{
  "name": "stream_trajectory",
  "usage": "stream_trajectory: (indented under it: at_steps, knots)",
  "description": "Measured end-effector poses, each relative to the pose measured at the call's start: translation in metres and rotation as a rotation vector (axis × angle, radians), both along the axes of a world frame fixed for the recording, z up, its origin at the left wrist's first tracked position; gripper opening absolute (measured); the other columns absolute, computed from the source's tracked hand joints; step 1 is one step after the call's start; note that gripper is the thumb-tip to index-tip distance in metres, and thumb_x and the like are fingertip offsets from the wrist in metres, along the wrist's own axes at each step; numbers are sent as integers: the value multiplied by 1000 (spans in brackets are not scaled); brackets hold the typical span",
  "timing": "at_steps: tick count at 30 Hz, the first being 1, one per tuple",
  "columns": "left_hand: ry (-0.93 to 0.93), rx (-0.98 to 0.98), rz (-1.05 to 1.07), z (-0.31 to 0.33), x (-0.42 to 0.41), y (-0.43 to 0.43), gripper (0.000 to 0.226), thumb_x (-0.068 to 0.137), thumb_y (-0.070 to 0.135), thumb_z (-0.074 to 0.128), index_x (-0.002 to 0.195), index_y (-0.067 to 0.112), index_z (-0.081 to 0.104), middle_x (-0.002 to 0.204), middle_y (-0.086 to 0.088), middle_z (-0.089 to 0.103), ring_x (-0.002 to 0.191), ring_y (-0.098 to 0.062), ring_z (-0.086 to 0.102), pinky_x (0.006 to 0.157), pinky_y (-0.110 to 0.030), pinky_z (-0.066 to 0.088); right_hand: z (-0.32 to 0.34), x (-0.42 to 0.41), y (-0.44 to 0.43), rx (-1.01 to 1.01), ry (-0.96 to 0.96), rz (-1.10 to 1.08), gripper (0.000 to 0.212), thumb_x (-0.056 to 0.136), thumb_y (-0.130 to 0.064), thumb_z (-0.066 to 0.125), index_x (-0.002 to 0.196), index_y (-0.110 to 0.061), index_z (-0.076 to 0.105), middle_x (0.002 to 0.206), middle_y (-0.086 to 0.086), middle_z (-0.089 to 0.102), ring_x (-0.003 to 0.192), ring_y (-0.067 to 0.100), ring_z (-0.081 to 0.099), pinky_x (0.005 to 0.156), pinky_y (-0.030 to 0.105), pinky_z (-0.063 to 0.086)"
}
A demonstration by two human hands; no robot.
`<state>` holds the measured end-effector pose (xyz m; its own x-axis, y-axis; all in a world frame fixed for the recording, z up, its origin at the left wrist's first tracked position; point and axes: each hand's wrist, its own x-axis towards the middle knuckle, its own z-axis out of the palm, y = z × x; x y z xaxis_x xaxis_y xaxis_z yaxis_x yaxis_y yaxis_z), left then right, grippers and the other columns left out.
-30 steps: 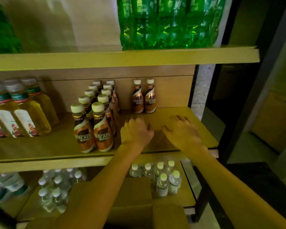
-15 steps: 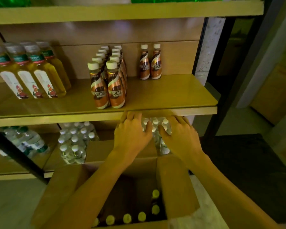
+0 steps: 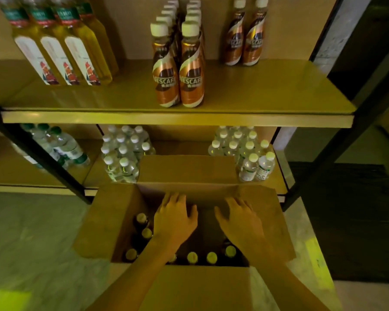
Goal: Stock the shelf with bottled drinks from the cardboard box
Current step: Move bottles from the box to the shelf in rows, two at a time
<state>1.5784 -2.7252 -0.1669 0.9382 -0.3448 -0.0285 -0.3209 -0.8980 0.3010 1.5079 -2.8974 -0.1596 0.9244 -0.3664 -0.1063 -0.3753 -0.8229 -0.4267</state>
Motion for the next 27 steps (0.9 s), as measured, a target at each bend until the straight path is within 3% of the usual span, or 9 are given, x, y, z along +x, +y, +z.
stream_trajectory:
  at_steps: [3, 12, 16, 20, 24, 27]
  knots:
    - [104, 72, 22, -30, 2, 15, 52, 97, 51, 45, 135, 17, 54, 139, -1, 55, 141, -27, 39, 107, -40, 43, -19, 0, 16, 67, 89, -27, 55, 99, -56, 44, 143, -23, 48, 145, -1, 51, 137, 22, 44, 103, 36, 44]
    - [259, 131, -83, -73, 17, 19, 53, 95, 51, 49, 135, 17, 53, 136, -2, 57, 136, -25, 45, 101, -40, 49, -53, -2, 47, 390, 197, -377, 64, 98, -55, 49, 150, -20, 39, 147, 3, 49, 133, 22, 50, 104, 35, 44]
    - [337, 137, -198, -87, 36, 2, 57, 95, 50, 52, 141, 17, 48, 141, -2, 55, 131, -22, 51, 99, -39, 50, -69, -4, 68, 755, 202, -674, 69, 92, -56, 56, 148, -18, 42, 121, 4, 66, 108, 25, 67, 90, 42, 56]
    - [511, 162, -371, -100, 58, -25, 66, 94, 49, 55, 150, 18, 39, 149, -4, 48, 134, -26, 48, 104, -42, 46, -78, -1, 84, 977, 133, -909, 45, 93, -48, 60, 130, -22, 54, 118, -5, 66, 105, 15, 63, 80, 30, 52]
    - [657, 155, -512, -108, 73, -56, 54, 93, 42, 62, 140, 21, 48, 138, -3, 55, 125, -26, 54, 97, -39, 49, -82, 11, 84, 1166, 74, -1166, 38, 91, -37, 64, 117, -10, 60, 82, -6, 63, 68, 7, 58, 49, 18, 43]
    - [776, 144, -563, -116, 78, -76, 46, 88, 43, 65, 131, 28, 57, 127, 0, 60, 114, -25, 59, 90, -35, 50, -84, 18, 77, 1245, 42, -1410, 25, 93, -23, 64, 104, -1, 57, 74, 0, 56, 64, 11, 54, 51, 24, 43]
